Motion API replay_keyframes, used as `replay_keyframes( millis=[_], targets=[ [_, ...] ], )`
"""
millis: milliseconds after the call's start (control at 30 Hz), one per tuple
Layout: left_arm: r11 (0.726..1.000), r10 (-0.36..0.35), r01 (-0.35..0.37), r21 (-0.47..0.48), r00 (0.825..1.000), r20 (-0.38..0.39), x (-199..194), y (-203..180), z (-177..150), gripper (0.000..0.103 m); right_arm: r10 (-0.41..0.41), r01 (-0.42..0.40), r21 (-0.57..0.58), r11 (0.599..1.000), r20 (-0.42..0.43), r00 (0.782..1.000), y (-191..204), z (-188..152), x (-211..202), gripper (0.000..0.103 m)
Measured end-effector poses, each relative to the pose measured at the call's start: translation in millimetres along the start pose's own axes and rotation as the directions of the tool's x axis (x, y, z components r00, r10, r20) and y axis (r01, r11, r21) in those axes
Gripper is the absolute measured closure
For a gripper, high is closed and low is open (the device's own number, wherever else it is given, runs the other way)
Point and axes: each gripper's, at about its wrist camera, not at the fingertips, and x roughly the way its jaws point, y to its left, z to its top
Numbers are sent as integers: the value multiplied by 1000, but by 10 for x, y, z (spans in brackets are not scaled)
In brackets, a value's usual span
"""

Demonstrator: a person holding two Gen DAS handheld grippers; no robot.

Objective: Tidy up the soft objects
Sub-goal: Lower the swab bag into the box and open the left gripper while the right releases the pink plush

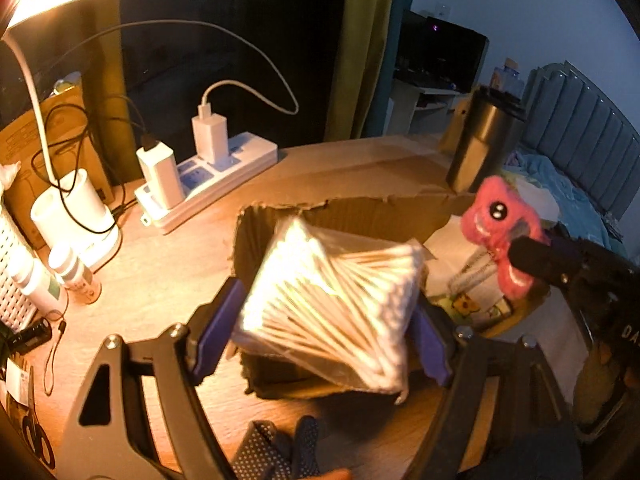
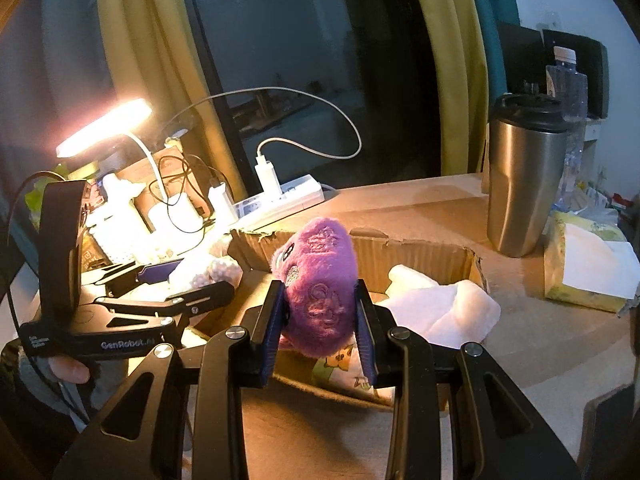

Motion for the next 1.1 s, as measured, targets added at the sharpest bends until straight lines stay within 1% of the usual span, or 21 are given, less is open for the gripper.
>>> replay_keyframes(
  millis=[67,100,400,533,633,933,1100],
  targets=[
    [1000,-13,13,-2,1000,5,4,0,3,16,-1,1,0,1000,-6,1000,3,17,42,68],
    [1000,-20,20,-5,1000,7,0,5,5,16,-1,1,-1,1000,-10,1000,13,28,71,68],
    [997,-71,73,-35,996,44,-160,127,-30,15,-5,4,-21,1000,-54,999,133,43,276,68],
    [995,-82,86,-60,995,64,-254,266,-46,15,-4,1,-38,999,-71,997,221,77,371,68],
    [994,-70,76,-75,994,78,-284,377,-69,15,-1,-3,-43,999,-80,997,281,105,435,68],
    [989,-63,71,-128,996,64,-195,655,-161,15,13,-21,-69,997,-113,993,471,174,683,68],
    [985,-53,56,-163,998,20,-65,760,-228,15,30,-39,-69,997,-134,991,553,165,830,68]
  ],
)
